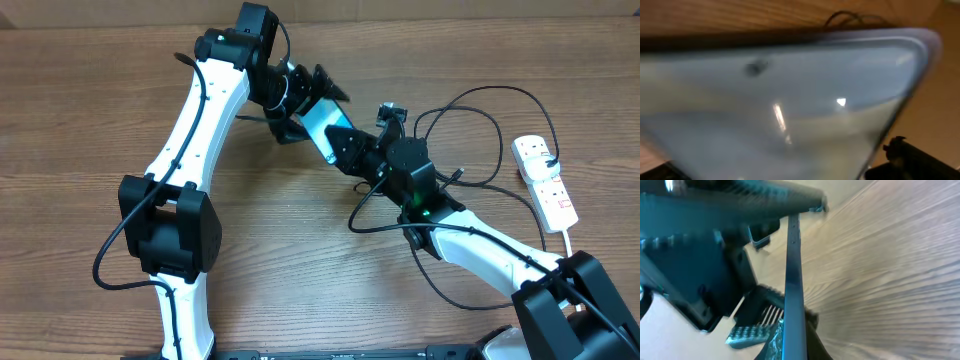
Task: Plug charger to phone and switch on socket
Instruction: 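Grasp the phone's edge with the right gripper, then release the phone from the left gripper and pull it back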
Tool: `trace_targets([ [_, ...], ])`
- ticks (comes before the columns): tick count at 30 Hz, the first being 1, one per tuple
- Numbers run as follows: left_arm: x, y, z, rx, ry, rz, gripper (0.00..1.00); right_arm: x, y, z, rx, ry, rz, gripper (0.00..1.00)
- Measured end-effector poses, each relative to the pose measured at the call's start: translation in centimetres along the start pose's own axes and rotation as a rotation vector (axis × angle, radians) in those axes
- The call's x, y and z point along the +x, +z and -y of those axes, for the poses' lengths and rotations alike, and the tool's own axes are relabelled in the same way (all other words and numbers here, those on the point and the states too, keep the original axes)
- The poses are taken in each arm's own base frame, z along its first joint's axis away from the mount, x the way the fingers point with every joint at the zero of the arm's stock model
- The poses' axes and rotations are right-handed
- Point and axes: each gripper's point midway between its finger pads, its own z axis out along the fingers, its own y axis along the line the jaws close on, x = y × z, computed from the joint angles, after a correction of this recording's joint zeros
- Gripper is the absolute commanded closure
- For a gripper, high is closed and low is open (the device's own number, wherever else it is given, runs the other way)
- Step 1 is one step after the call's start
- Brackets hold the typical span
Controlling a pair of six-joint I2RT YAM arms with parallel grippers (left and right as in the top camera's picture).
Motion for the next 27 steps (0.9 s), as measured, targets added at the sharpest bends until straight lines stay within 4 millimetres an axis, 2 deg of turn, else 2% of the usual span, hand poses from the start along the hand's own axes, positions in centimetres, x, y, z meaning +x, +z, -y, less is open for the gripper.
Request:
trace_targets([
  [6,-1.7,-0.7,0.4,0.031,0.044,0.054,0.0,-0.3,-0.2,0.0,-0.023,0.116,-0.02,0.96],
  [9,-3.2,-2.2,-0.2,0.04,0.058,0.09,0.0,0.1,-0.4,-0.3,-0.058,0.235,-0.082,0.96],
  [13,-5.2,-6.2,-2.3,0.006,0.065,0.184,0.0,1.4,-0.9,-1.2,-0.102,0.408,-0.205,0.96],
  [17,-4.8,-13.0,-4.2,-0.067,0.081,0.34,0.0,3.2,-1.6,-2.5,-0.13,0.577,-0.343,0.96],
  [19,-3.0,-18.1,-4.5,-0.097,0.103,0.455,0.0,4.2,-2.1,-3.3,-0.133,0.695,-0.433,0.96],
  [20,-2.4,-19.5,-4.6,-0.105,0.109,0.487,0.0,4.4,-2.3,-3.4,-0.133,0.72,-0.453,0.96],
  [23,1.8,-25.9,-5.0,-0.13,0.125,0.648,0.0,5.5,-3.0,-4.2,-0.125,0.833,-0.551,0.96],
  [27,7.8,-32.0,-7.0,-0.189,0.104,0.828,0.0,6.1,-3.6,-4.7,-0.113,0.912,-0.62,0.96],
])
